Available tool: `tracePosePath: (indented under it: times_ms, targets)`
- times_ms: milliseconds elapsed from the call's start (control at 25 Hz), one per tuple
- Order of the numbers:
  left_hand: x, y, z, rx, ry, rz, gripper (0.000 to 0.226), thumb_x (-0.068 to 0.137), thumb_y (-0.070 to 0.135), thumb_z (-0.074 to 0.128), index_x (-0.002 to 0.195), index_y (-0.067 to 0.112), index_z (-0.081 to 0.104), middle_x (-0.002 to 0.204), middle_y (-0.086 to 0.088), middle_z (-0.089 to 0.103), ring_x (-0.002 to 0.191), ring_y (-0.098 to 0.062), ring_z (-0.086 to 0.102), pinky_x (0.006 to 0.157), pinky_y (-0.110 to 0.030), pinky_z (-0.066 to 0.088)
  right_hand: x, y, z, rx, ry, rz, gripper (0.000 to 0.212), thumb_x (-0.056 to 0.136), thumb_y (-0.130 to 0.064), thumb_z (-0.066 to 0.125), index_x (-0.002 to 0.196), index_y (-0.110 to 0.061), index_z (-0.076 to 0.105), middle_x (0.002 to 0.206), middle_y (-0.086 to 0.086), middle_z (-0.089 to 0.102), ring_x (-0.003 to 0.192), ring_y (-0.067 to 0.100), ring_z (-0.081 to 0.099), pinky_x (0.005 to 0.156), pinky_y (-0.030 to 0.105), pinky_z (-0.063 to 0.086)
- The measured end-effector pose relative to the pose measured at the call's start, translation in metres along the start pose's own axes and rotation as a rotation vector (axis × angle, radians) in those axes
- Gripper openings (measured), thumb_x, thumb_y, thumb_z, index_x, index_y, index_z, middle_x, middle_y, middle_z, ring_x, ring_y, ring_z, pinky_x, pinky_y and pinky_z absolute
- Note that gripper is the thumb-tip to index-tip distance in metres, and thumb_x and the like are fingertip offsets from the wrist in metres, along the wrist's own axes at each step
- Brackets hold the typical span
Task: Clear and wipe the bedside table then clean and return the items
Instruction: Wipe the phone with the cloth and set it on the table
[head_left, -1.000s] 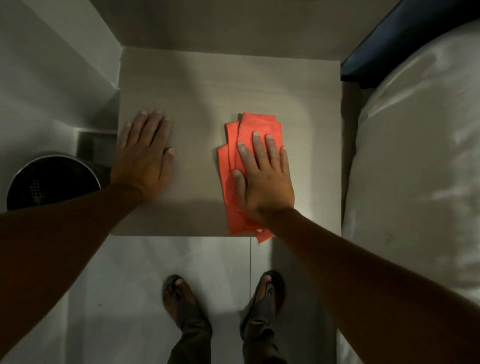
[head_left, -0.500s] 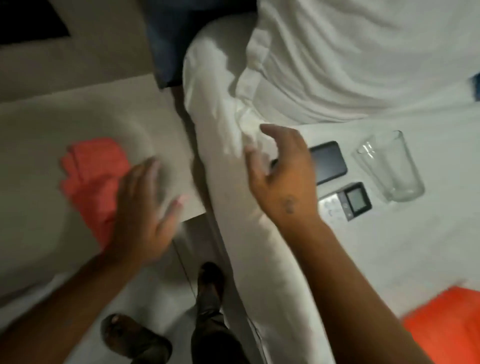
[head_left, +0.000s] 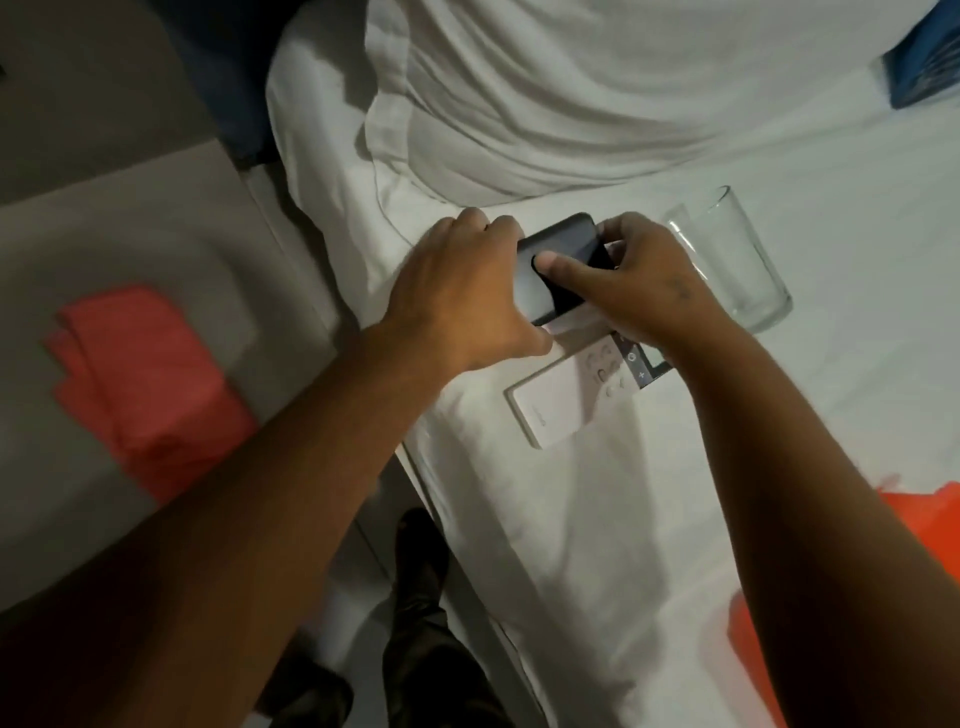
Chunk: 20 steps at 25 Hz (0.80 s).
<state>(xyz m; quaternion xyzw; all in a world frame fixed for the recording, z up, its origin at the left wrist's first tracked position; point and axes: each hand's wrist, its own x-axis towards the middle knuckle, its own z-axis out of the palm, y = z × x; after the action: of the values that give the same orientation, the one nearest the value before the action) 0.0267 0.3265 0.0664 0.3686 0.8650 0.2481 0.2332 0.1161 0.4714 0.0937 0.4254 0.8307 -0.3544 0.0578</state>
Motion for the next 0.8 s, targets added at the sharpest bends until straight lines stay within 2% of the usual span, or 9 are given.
tracePosePath:
  times_ms: [120, 240, 320, 360, 440, 480, 560, 680, 800]
  targets:
    - [-0.026, -0.044, -0.032, -0.469, -0.047, -0.157, 0.062, 0.052, 0.045, 0.084, 0.106, 0.029, 0.057, 0.093, 0.007, 0.069, 0.082, -0.013, 0.071, 0.060, -0.031, 0.060, -0.009, -0.045, 0.019, 0.349, -0.152, -0.155, 0.030, 0.088, -0.034, 0.077, 0.103, -0.011, 0.065, 0.086, 0.005, 0.073, 0.072, 0.016, 0.073, 0.059, 0.028, 0.057]
    - [-0.071, -0.111, -0.047, -1.281, -0.074, -0.234, 0.043, 0.077, 0.038, 0.078, 0.115, 0.020, 0.071, 0.104, -0.006, 0.078, 0.089, -0.023, 0.077, 0.069, -0.036, 0.062, -0.017, -0.100, 0.078, 0.418, -0.334, -0.303, 0.028, 0.100, -0.025, 0.062, 0.103, 0.003, 0.065, 0.081, 0.025, 0.069, 0.065, 0.026, 0.067, 0.057, 0.034, 0.057]
    - [-0.105, -0.164, -0.049, -1.704, -0.107, -0.351, 0.050, 0.089, 0.048, 0.060, 0.123, 0.015, 0.071, 0.115, -0.014, 0.077, 0.093, -0.035, 0.076, 0.073, -0.043, 0.062, -0.021, -0.135, 0.138, 0.414, -0.384, -0.310, 0.044, 0.106, -0.030, 0.050, 0.097, 0.012, 0.063, 0.081, 0.036, 0.066, 0.060, 0.030, 0.063, 0.057, 0.039, 0.054]
    - [-0.120, -0.189, -0.045, -1.803, -0.097, -0.404, 0.055, 0.089, 0.051, 0.053, 0.126, 0.014, 0.070, 0.120, -0.014, 0.075, 0.098, -0.038, 0.076, 0.075, -0.045, 0.062, -0.021, -0.147, 0.166, 0.421, -0.400, -0.267, 0.048, 0.107, -0.030, 0.045, 0.095, 0.013, 0.062, 0.081, 0.036, 0.065, 0.059, 0.031, 0.062, 0.058, 0.040, 0.054]
    - [-0.149, -0.238, -0.035, -1.917, 0.021, -0.488, 0.054, 0.091, 0.048, 0.048, 0.126, 0.013, 0.071, 0.126, -0.014, 0.073, 0.105, -0.038, 0.074, 0.081, -0.048, 0.062, -0.024, -0.164, 0.225, 0.439, -0.429, -0.198, 0.039, 0.108, -0.024, 0.042, 0.096, 0.004, 0.066, 0.085, 0.029, 0.067, 0.065, 0.028, 0.066, 0.061, 0.037, 0.055]
    - [-0.166, -0.263, -0.032, -1.963, 0.117, -0.536, 0.051, 0.093, 0.046, 0.049, 0.125, 0.012, 0.071, 0.126, -0.015, 0.073, 0.106, -0.038, 0.073, 0.082, -0.047, 0.061, -0.028, -0.166, 0.256, 0.378, -0.407, -0.220, 0.030, 0.106, -0.018, 0.043, 0.100, -0.003, 0.068, 0.094, 0.022, 0.070, 0.075, 0.027, 0.068, 0.069, 0.037, 0.056]
    - [-0.188, -0.297, -0.024, -2.015, 0.288, -0.603, 0.049, 0.097, 0.045, 0.048, 0.125, 0.011, 0.069, 0.123, -0.015, 0.070, 0.103, -0.035, 0.070, 0.083, -0.044, 0.058, -0.034, -0.158, 0.302, 0.092, -0.289, -0.414, 0.024, 0.101, -0.015, 0.049, 0.115, -0.011, 0.068, 0.114, 0.016, 0.067, 0.105, 0.031, 0.066, 0.092, 0.039, 0.053]
    - [-0.217, -0.336, -0.016, -2.068, 0.444, -0.581, 0.055, 0.104, 0.049, 0.037, 0.129, 0.009, 0.065, 0.121, -0.016, 0.066, 0.097, -0.030, 0.066, 0.082, -0.039, 0.051, -0.054, -0.144, 0.362, -0.296, -0.271, -0.745, 0.052, 0.095, -0.037, 0.055, 0.142, -0.016, 0.048, 0.140, 0.020, 0.048, 0.126, 0.039, 0.047, 0.104, 0.050, 0.044]
    - [-0.231, -0.362, -0.008, -2.166, 0.532, -0.559, 0.064, 0.106, 0.051, 0.033, 0.149, 0.006, 0.048, 0.130, -0.018, 0.059, 0.098, -0.028, 0.064, 0.082, -0.037, 0.053, -0.068, -0.135, 0.411, -0.676, -0.208, -0.854, 0.070, 0.096, -0.058, 0.045, 0.152, -0.019, 0.033, 0.154, 0.018, 0.036, 0.135, 0.043, 0.038, 0.109, 0.055, 0.033]
